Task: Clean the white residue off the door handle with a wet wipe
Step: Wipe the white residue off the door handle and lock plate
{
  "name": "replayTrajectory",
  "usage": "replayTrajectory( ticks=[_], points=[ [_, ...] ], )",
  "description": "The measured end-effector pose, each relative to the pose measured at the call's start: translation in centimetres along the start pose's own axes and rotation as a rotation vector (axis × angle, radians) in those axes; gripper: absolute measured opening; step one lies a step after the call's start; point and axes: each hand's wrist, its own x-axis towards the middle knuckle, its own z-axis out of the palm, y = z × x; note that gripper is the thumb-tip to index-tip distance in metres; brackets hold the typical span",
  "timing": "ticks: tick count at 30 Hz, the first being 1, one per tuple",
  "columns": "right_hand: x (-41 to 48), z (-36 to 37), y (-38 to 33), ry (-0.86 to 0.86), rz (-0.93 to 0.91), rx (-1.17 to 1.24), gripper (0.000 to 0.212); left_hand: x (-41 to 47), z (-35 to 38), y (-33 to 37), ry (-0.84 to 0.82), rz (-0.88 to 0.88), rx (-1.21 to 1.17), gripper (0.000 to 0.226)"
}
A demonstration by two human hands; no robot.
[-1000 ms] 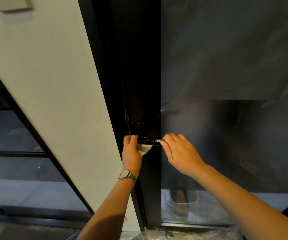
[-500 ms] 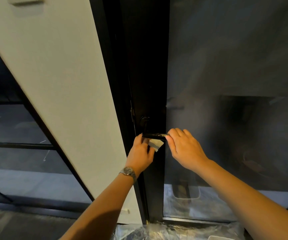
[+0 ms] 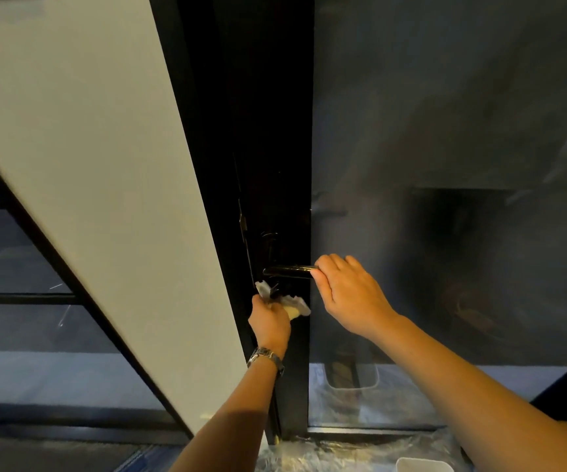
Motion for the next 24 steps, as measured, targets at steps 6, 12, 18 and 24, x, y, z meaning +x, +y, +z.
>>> replayTrajectory(
  ticks=[6,12,18,24],
  points=[
    [0.0,0.2,0.0,0.040,-0.010,-0.009,0.032,1.5,0.0,-0.3,-0.188,-0.238,-0.287,0.023],
    [-0.1,0.2,-0.2,0.069,0.004,-0.018,0.032,1.0,-0.5,-1.0,-0.391,-0.258,-0.273,0.028],
    [-0.8,0.1,-0.8,0.202,0.084,0.099,0.037,1.2,-2.1,-0.3,-0.557,-0.255,-0.068,0.026],
    [-4.8,0.8,0.3,0.487,0.378,0.457,0.049,-0.6,-1.1,0.3,-0.702,-0.190,0.047,0.024]
  ],
)
